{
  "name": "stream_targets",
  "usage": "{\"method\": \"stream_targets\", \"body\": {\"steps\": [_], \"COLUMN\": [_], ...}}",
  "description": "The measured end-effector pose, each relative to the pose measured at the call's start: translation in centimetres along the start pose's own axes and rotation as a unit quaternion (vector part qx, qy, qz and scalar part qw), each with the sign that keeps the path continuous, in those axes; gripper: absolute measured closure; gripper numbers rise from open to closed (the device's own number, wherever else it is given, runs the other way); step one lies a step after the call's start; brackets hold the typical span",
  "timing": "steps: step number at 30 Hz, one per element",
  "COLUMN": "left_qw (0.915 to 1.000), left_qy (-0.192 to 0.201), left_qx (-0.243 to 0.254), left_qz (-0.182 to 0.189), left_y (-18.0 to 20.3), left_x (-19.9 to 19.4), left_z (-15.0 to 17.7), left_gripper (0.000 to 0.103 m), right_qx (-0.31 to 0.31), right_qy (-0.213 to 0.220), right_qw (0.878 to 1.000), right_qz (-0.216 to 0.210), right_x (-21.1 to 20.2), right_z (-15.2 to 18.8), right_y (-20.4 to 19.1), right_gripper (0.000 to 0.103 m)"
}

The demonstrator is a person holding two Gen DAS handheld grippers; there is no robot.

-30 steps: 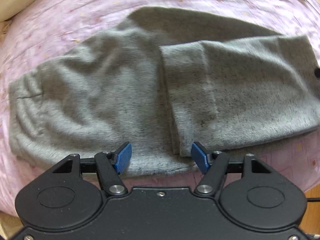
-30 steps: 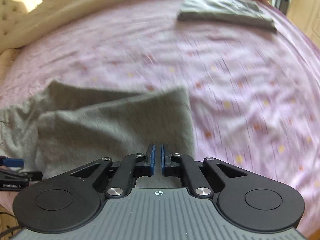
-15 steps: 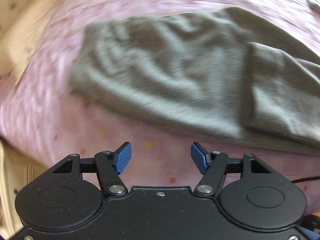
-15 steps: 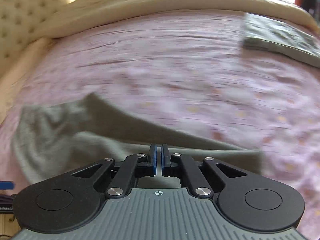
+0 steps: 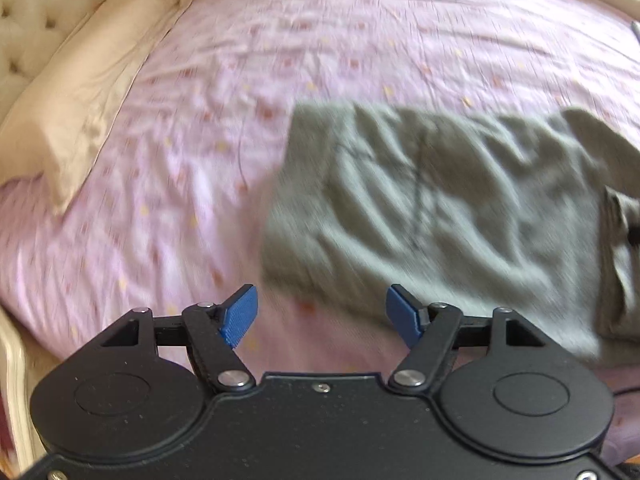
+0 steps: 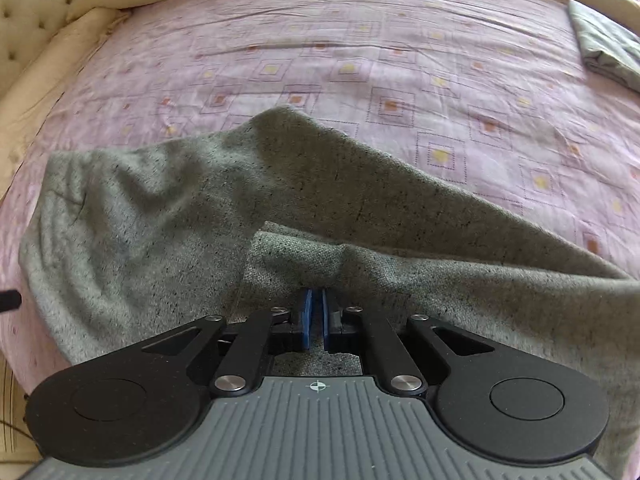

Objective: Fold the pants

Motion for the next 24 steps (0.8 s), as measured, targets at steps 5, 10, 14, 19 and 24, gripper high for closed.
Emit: {"method": "stream_targets", "body": {"steps": [5,10,14,19,24], "left_qw": [0.9990,0.9947,0.9868,0.9838,0.9789], "left_qy": [-0.002,-0.045,-0.062,-0.068,-0.058], "left_qx": [0.027,0.025,-0.014,0.004,0.011], "left_qz": [0.036,0.088,0.149,0.166,0.196], "left_y": [-1.6,-1.8,-1.7,-1.3,-1.0], "left_x": [3.3,7.7,8.9,9.1,8.0], "left_z": [-2.4,-1.4,-1.1,-1.6,-1.9], "left_gripper": [0.019,0.000,0.000,0.000,0.029], "right_qx": [0.054,0.086,0.099,0.102,0.084], "right_qy": [0.028,0.060,0.053,0.021,-0.025], "right_qw": [0.998,0.994,0.993,0.994,0.996], "right_qz": [0.026,0.028,0.032,0.025,0.029], "right_x": [-1.8,-4.3,-5.2,-4.7,-2.3], "right_z": [-0.1,0.3,1.5,4.1,6.9], "right_y": [-1.5,-3.5,-4.5,-6.6,-8.7], "right_gripper": [0.097,0.097,0.097,0.097,0.097]}}
Point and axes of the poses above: each gripper's, at about its wrist camera, not at the fingertips, and x roughly the way its jaws point, y to its right, z to its underside, the point moved 10 cm from there along x, roughly the way its jaws point, and after that the axes turned 2 degrees about y, right-handed, at the moved point
